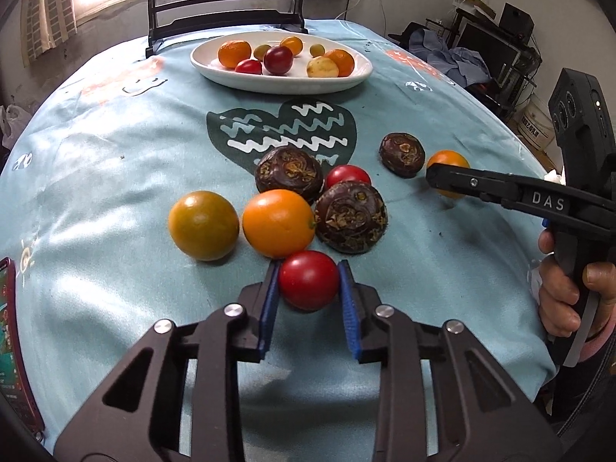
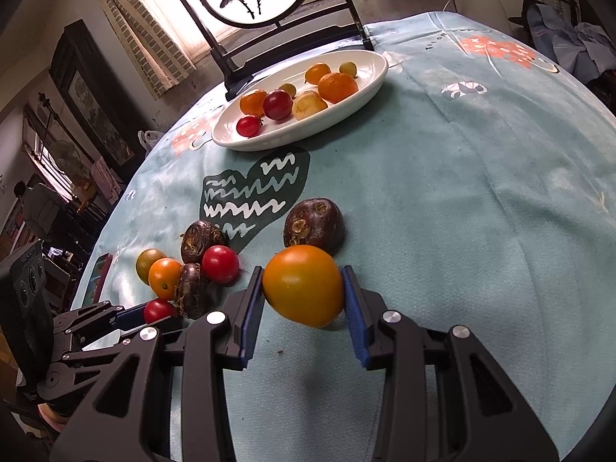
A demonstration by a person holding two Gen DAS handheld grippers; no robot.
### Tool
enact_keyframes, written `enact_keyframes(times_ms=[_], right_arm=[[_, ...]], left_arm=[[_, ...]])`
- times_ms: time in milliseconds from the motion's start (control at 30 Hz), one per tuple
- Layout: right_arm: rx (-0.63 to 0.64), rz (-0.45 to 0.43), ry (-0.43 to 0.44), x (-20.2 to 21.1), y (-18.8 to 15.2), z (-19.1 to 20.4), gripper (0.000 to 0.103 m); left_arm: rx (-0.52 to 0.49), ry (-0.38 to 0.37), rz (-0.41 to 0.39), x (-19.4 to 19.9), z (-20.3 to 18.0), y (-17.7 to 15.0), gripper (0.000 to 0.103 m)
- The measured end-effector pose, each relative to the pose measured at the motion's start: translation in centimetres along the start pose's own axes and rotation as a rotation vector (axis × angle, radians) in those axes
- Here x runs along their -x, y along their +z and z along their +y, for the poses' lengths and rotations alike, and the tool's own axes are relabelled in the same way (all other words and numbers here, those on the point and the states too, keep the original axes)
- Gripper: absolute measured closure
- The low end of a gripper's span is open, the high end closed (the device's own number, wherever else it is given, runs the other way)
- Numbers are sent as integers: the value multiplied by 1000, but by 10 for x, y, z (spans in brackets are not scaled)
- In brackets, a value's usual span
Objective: Organize fruits
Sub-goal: 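Grasp the large orange tomato with the right tool while the left tool grasps a red tomato, then carry both tomatoes over the plate and open both tools to release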
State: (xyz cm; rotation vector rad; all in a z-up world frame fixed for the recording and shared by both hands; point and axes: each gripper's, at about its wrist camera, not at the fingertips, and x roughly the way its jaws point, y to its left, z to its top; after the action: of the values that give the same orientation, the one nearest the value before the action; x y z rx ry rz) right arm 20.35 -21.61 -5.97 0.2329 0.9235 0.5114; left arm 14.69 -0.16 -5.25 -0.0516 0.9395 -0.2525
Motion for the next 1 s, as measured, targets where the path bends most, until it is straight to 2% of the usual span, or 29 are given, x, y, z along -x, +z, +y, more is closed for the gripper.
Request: enact_keyframes(times_ms=[300, 400, 500, 633, 767, 1000], right_arm=[[25, -68, 34, 12, 1, 7, 63], [74, -138, 16, 22, 11, 17, 63], [114, -195, 24, 25, 38, 26, 63], [154, -215, 9, 4, 89, 36, 63], [173, -196, -39, -36, 129, 38, 63], [169, -145, -75, -86, 158, 24, 63]], left_arm=[[5, -93, -94, 28, 6, 19, 73], [-1, -102, -128, 32, 11, 41, 73], [9, -110, -174, 29, 18, 75, 73], [-7, -44, -224, 6, 26, 133, 73], [4, 24, -198, -33, 38, 180, 73], [41, 62, -138, -79, 61, 208, 73]])
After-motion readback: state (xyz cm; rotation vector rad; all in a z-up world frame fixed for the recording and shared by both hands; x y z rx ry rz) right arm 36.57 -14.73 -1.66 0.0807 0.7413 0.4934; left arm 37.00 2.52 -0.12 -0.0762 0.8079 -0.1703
